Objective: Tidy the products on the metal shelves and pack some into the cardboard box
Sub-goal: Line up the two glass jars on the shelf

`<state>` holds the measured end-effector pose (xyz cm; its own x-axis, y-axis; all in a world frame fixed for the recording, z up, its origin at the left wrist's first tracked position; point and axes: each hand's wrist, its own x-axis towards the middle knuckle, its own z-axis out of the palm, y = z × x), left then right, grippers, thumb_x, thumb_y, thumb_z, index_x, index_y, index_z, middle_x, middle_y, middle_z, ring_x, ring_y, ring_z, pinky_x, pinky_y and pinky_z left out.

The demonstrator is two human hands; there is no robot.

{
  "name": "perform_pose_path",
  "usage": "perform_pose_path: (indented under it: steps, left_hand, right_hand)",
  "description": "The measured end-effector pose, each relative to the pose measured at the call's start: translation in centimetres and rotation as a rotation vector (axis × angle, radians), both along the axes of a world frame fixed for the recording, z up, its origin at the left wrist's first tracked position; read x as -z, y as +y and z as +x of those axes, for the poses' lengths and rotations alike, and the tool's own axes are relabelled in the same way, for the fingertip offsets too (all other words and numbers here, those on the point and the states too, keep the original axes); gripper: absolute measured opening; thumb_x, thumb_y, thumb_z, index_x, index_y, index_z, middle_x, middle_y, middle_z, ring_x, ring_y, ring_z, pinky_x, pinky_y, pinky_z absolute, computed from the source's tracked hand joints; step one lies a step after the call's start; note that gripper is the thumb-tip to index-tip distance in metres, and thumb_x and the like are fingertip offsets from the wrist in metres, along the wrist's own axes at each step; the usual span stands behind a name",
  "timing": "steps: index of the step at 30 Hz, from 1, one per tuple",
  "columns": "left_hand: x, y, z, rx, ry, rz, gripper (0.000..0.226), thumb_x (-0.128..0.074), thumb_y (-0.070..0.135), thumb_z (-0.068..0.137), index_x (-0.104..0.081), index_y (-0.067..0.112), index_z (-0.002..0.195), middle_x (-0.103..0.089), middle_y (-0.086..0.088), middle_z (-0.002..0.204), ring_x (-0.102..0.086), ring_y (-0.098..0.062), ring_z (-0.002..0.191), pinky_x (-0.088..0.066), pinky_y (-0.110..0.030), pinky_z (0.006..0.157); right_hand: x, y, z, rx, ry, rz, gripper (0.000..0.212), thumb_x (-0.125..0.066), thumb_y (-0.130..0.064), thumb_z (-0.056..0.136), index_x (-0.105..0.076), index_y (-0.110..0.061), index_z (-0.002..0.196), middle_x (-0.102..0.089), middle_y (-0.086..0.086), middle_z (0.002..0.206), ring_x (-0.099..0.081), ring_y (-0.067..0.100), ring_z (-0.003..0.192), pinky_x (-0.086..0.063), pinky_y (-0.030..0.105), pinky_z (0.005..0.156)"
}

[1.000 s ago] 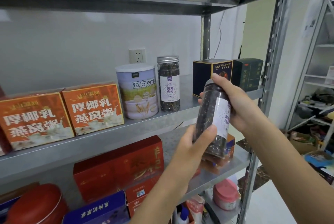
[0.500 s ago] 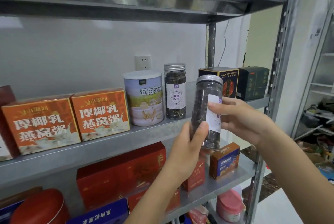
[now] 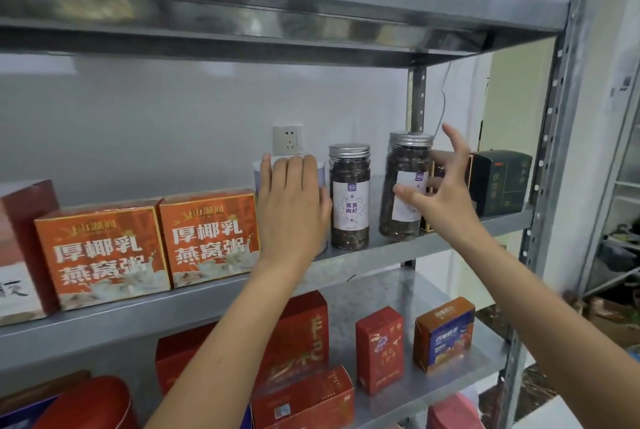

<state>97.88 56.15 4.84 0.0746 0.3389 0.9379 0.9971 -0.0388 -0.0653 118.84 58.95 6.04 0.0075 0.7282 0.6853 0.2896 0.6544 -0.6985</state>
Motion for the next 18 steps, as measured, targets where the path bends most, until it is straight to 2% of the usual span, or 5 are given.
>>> perform_pose_path:
  steps: [2, 4, 6, 12, 18]
  left_hand:
    - [0.1, 0.5, 0.0, -0.020, 0.019, 0.046, 0.037, -0.044, 0.025, 0.088, -0.058, 0.004, 0.114, -0.062, -0.014, 0.107, -0.055, -0.031, 0.101, -0.035, -0.048, 0.110]
    - [0.3, 0.9, 0.0, -0.046, 0.033, 0.091, 0.033, -0.047, 0.025, 0.087, -0.056, 0.004, 0.112, -0.059, -0.014, 0.104, -0.052, -0.031, 0.097, -0.035, -0.046, 0.106]
    - [0.6, 1.5, -0.1, -0.064, 0.042, 0.125, 0.032, -0.050, 0.025, 0.087, -0.056, 0.004, 0.110, -0.058, -0.015, 0.101, -0.048, -0.031, 0.095, -0.034, -0.045, 0.103]
    - [1.0, 2.8, 0.2, -0.106, 0.010, 0.218, 0.031, -0.056, 0.024, 0.083, -0.055, 0.003, 0.105, -0.058, -0.016, 0.096, -0.038, -0.028, 0.093, -0.031, -0.044, 0.101]
    - [1.1, 3.1, 0.2, -0.082, 0.001, 0.242, 0.030, -0.057, 0.024, 0.082, -0.053, 0.004, 0.105, -0.057, -0.016, 0.096, -0.039, -0.028, 0.094, -0.031, -0.044, 0.101]
  right_hand:
    - [0.1, 0.7, -0.3, -0.020, -0.061, 0.019, 0.098, -0.074, -0.010, 0.082, -0.010, -0.051, 0.144, -0.042, 0.002, 0.142, -0.054, 0.014, 0.114, -0.048, 0.024, 0.088]
    - [0.4, 1.4, -0.5, -0.037, -0.118, 0.026, 0.099, -0.073, -0.010, 0.084, -0.009, -0.061, 0.141, -0.032, -0.005, 0.152, -0.043, 0.019, 0.132, -0.044, 0.043, 0.105]
    - [0.6, 2.0, -0.7, -0.023, -0.140, 0.040, 0.099, -0.072, -0.012, 0.085, -0.008, -0.063, 0.141, -0.024, -0.011, 0.157, -0.030, 0.016, 0.142, -0.036, 0.051, 0.112]
    - [1.1, 3.0, -2.0, -0.006, -0.135, 0.031, 0.091, -0.069, -0.010, 0.087, -0.012, -0.039, 0.152, -0.024, -0.003, 0.155, -0.023, 0.001, 0.137, -0.026, 0.030, 0.114]
    - [1.5, 3.9, -2.7, 0.003, -0.114, 0.038, 0.089, -0.070, -0.006, 0.086, -0.015, -0.036, 0.150, -0.029, -0.003, 0.149, -0.031, 0.012, 0.138, -0.034, 0.045, 0.113]
